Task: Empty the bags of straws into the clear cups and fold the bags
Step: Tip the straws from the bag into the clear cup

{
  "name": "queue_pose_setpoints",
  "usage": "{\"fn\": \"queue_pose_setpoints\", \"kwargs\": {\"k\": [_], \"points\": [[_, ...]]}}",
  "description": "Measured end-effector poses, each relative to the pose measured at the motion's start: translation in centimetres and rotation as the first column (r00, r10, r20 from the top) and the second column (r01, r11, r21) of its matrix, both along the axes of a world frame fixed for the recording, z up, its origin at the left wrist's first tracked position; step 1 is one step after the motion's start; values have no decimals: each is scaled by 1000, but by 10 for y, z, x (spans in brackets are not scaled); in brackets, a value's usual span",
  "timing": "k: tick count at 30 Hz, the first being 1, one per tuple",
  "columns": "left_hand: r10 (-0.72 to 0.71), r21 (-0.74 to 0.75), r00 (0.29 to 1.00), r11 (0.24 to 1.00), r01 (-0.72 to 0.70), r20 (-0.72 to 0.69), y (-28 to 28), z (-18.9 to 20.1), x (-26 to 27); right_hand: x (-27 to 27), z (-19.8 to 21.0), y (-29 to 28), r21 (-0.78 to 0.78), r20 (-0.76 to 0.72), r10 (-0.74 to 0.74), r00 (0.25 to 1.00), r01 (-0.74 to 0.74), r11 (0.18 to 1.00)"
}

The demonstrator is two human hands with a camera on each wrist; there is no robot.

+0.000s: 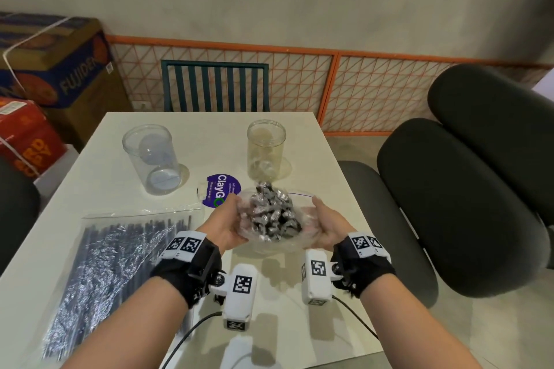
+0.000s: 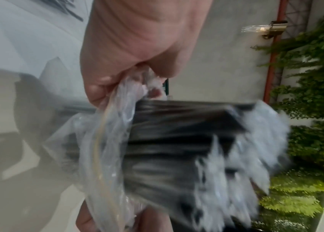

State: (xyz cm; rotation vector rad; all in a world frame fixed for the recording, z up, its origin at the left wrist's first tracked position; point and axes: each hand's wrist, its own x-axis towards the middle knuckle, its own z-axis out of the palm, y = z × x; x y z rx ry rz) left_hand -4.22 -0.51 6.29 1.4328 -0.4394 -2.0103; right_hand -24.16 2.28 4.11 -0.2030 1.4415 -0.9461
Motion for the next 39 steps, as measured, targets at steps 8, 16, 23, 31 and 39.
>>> {"fn": "queue_pose_setpoints", "kwargs": {"k": [8, 16, 23, 31, 39], "points": [[-116, -74, 970, 992, 102, -215, 1, 13, 9, -10, 27, 0, -248, 38, 27, 999, -16, 969], [-471, -377, 858, 847, 375, -207, -13, 73, -11, -11, 101, -27, -617, -255, 161, 954, -288, 733], [-399, -384, 916, 852, 355, -38, -38, 73, -9, -13, 116, -55, -544, -348, 231, 909, -396, 740], [-307, -625, 941, 709, 326, 142, -78, 97, -16, -19, 152, -82, -506, -382, 493, 781, -624, 596], [-245, -755, 880, 452, 476, 407, -146, 120, -19, -8, 163, -147, -540, -641, 245, 727, -655, 529]]}}
